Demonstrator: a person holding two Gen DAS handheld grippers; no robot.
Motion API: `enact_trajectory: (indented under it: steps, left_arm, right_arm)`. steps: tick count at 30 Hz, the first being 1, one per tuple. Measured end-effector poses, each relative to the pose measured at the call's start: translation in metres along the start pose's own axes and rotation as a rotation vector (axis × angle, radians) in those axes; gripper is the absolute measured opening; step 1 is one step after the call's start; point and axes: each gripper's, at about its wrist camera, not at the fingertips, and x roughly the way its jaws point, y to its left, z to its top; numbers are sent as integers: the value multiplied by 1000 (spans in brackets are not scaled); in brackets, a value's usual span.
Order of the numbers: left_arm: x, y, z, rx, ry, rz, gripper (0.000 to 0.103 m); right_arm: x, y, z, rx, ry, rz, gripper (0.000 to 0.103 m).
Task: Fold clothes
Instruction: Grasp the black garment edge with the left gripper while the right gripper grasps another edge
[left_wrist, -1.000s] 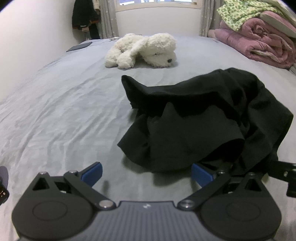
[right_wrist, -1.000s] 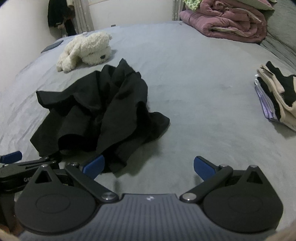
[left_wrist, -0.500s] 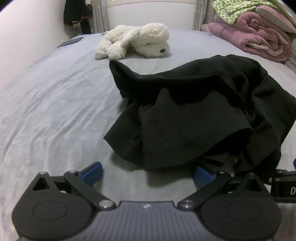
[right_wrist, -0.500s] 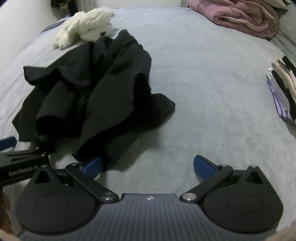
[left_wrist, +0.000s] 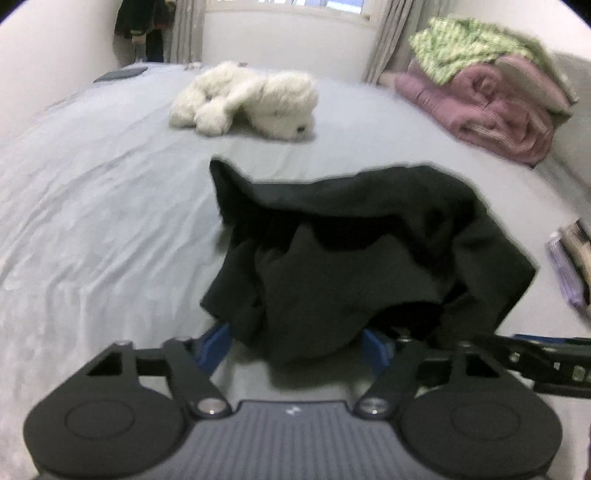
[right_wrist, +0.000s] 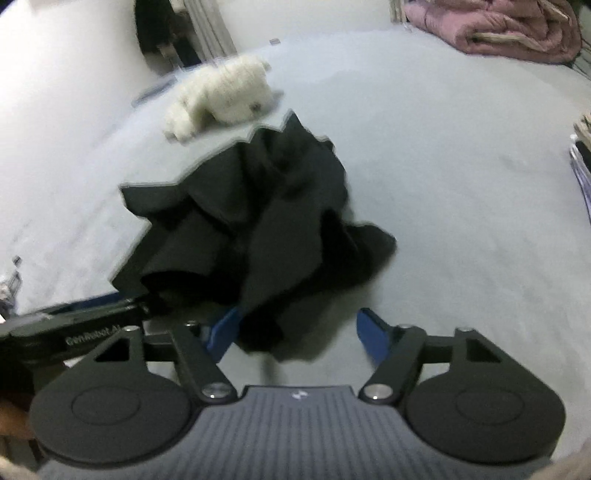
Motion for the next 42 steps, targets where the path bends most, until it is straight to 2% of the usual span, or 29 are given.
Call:
enact_trajectory:
  steps: [3,9,12,16,18,20,22,24,28,31,33,42]
  left_arm:
    - [-15,-3,3,2,-49,-27,55]
    - [-17,8,14,-19,-80,-43,31]
    - [-16,12,18,-35,-87,-60,28]
    - [-11,16,20,-45,-52,-89,28]
    - [-7,18,21,-53,-28,-103,34]
    - [-3,19,20,-57,-12,-110,38]
    - [1,20,20,-60,1,-113,39]
    - [4,19,18,-58,9,-112,38]
    - [7,19,17,-50,24,-94,34]
    - [6,22,17,-62,28,-101,20]
    - [4,23,18,-70,22,-106,5]
    - [-20,29,26,-107,-65,-127,3]
  right_arm:
    - [-5,6,6,-25,-33,23,56]
    - [-14,19,17,-75,-98,68,50]
    - [-18,25,23,-100,-131,91,45]
    - [-6,34,28,-130,-139,90,37]
    - [2,38,31,-145,-140,87,29]
    - [9,43,33,-160,-141,84,27]
    - [15,46,35,-176,-147,68,20]
    - [17,47,39,-188,-156,46,6]
    - [13,40,51,-162,-185,24,3]
    - [2,31,63,-131,-221,17,3]
    - [-6,25,71,-115,-245,5,2]
    - [-45,-1,83,-35,-342,-74,1]
